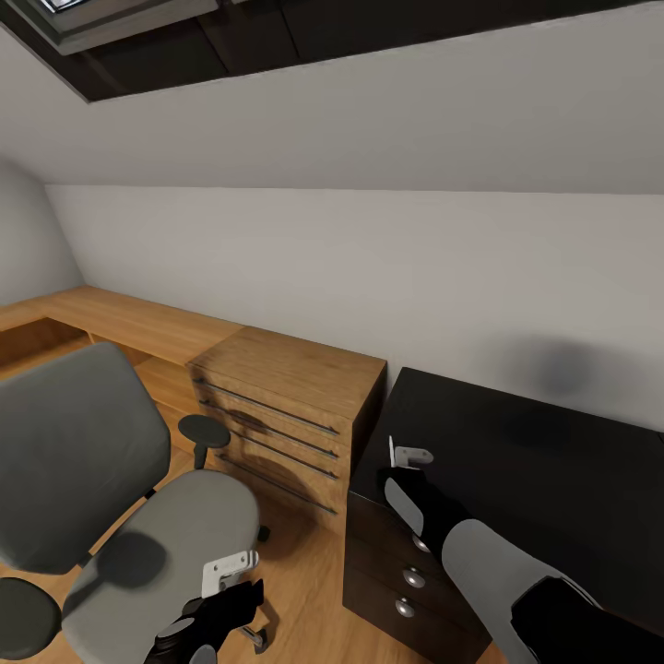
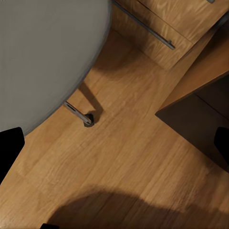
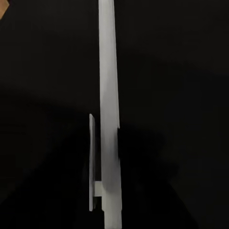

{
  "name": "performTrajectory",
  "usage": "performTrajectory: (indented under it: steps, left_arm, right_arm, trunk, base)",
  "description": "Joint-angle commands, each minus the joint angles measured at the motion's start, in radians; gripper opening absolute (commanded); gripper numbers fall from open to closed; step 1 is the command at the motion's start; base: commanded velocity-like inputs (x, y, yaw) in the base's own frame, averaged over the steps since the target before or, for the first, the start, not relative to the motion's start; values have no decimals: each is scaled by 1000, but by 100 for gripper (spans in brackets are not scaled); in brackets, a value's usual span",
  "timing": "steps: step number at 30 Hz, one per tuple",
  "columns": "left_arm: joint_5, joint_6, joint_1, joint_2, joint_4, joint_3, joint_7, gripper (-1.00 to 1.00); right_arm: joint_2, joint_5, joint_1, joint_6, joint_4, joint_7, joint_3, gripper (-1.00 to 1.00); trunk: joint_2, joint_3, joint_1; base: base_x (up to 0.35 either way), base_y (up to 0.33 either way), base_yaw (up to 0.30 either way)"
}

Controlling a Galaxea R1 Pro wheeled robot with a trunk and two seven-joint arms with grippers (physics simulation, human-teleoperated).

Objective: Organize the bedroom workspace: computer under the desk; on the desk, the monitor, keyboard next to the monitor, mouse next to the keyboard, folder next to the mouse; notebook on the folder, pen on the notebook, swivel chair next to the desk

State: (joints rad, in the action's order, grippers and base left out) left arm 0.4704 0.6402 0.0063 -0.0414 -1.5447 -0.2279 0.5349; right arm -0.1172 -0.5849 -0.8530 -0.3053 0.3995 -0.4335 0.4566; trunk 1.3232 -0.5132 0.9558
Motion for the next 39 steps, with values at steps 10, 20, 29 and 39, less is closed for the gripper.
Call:
performTrajectory:
  steps: [10,20,29,39]
  left_arm:
    - [10,1,0,0,-2,-1,10,100]
    - [8,0,0,0,-2,-1,11,100]
    - [8,-1,0,0,-2,-2,13,100]
    - [8,-1,0,0,-2,-2,12,100]
  right_arm:
    - [2,-7,-1,-5,8,-7,8,-100]
    - [77,-46,0,-49,180,-12,10,-100]
    - [207,-277,3,-131,353,-16,11,-100]
    - [300,-412,6,-140,453,-17,11,-100]
  trunk:
    - [-34,15,-19]
    - [-104,46,-57]
    - [-167,74,-92]
    - [-188,86,-103]
  base:
    - [0,0,0]
    - [0,0,0]
    - [0,0,0]
    - [0,0,-28]
